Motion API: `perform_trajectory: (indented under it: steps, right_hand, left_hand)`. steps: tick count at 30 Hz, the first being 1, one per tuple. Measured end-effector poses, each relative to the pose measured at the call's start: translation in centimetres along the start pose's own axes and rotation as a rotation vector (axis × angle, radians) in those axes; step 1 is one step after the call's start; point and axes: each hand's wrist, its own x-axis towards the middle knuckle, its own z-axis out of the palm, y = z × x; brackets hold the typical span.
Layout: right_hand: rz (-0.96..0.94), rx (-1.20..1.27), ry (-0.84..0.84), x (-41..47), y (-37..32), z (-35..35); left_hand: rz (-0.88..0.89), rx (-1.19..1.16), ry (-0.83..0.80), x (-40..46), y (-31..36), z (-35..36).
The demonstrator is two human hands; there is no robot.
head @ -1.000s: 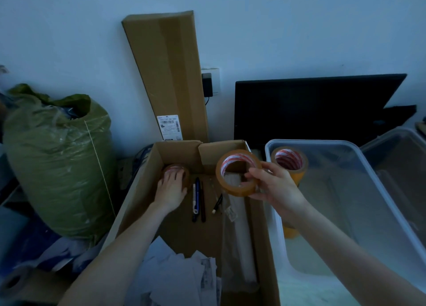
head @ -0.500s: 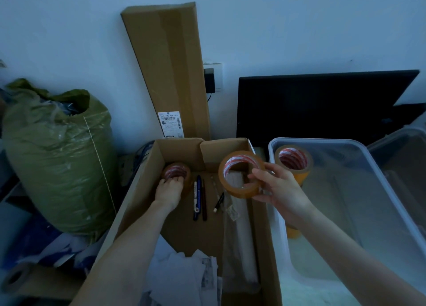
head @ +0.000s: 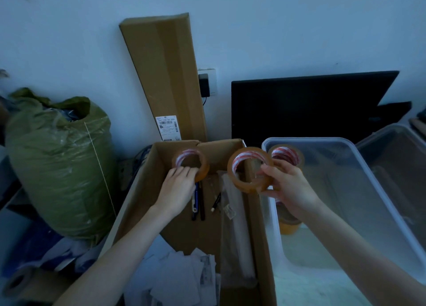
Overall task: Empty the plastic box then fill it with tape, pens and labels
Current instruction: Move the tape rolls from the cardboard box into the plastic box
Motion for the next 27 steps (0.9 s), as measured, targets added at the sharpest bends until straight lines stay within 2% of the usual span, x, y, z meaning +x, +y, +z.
perform_trajectory:
  steps: [4, 6, 11, 16, 21, 25, 27]
  right_hand:
    - [-0.019, 0.033, 0.049, -0.5, -0.4, -1.5]
    - [-0.037, -0.055, 0.098, -0.5, -0.5, -2.5]
    - [-0.198, -0.561, 0.203, -0.9, -0.5, -5.7]
    - [-0.128, -0.86, 0.279, -0.5, 0.4, -9.3]
    - [0.051, -1.046, 0.19, 1.2, 2.2, -11.2]
    - [0.148, -1.114, 0.057, 3.1, 4.4, -11.2]
    - [0.172, -1.107, 0.041, 3.8, 5.1, -11.0]
  left_hand:
    - [0.144, 0.005, 0.181, -0.7, 2.8, -2.5]
    - [0.201, -0.016, 0.249, -1.1, 4.4, -3.3]
    - [0.288, -0.004, 0.316, -1.9, 7.6, -4.7]
    - [0.328, -0.02, 0.305, -2.0, 9.1, -4.4]
    - [0.358, -0.024, 0.29, -2.0, 9.8, -3.4]
    - [0.357, -0.006, 0.26, -1.7, 10.3, -2.8]
    - [0.355, -0.001, 0.251, -1.7, 10.5, -2.7]
